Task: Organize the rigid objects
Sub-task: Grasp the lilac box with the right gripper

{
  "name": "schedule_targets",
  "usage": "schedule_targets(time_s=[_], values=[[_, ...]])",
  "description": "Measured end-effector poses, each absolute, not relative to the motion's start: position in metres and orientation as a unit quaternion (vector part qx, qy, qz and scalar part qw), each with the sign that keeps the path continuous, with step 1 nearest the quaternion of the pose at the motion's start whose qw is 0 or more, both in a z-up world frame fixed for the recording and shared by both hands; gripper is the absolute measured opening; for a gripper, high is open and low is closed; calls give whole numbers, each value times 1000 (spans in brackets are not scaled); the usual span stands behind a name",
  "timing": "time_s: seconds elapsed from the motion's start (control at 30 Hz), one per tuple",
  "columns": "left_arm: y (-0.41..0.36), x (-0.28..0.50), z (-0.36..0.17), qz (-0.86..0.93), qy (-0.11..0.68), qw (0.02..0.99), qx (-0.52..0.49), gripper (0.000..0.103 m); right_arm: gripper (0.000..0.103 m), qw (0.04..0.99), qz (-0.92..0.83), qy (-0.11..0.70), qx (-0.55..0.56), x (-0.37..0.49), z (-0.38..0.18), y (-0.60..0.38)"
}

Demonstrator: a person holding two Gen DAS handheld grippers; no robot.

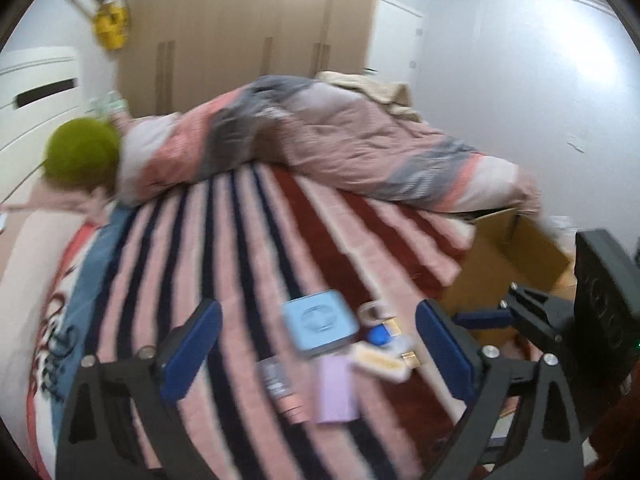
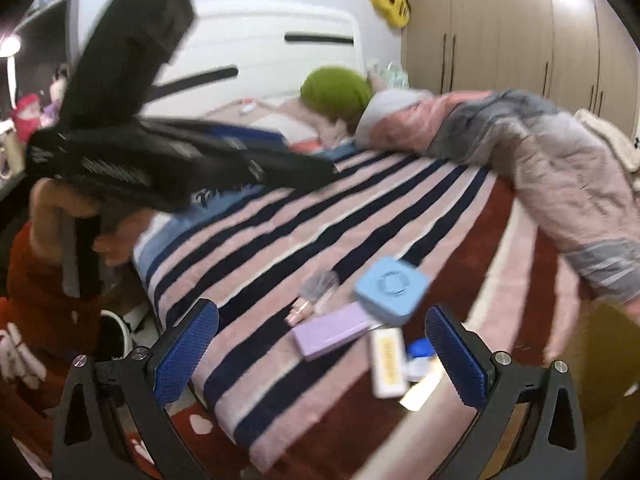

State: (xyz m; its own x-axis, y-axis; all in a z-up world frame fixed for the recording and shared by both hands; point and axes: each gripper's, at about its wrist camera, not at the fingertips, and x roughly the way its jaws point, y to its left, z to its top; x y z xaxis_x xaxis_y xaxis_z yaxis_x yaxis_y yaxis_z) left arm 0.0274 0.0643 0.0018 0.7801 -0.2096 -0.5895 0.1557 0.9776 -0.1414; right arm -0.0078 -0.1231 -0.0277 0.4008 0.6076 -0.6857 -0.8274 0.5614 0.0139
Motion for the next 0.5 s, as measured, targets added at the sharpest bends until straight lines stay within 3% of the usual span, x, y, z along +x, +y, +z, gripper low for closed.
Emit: schedule_targets(time_s=[0.37,0.5], values=[[128,18,-83,-64,347,934,-60,97,101,812,353,451,-107,25,-150,-76],[133,19,-90,-69,347,933,-68,97,84,815,320,478,-64,45,-163,-72]])
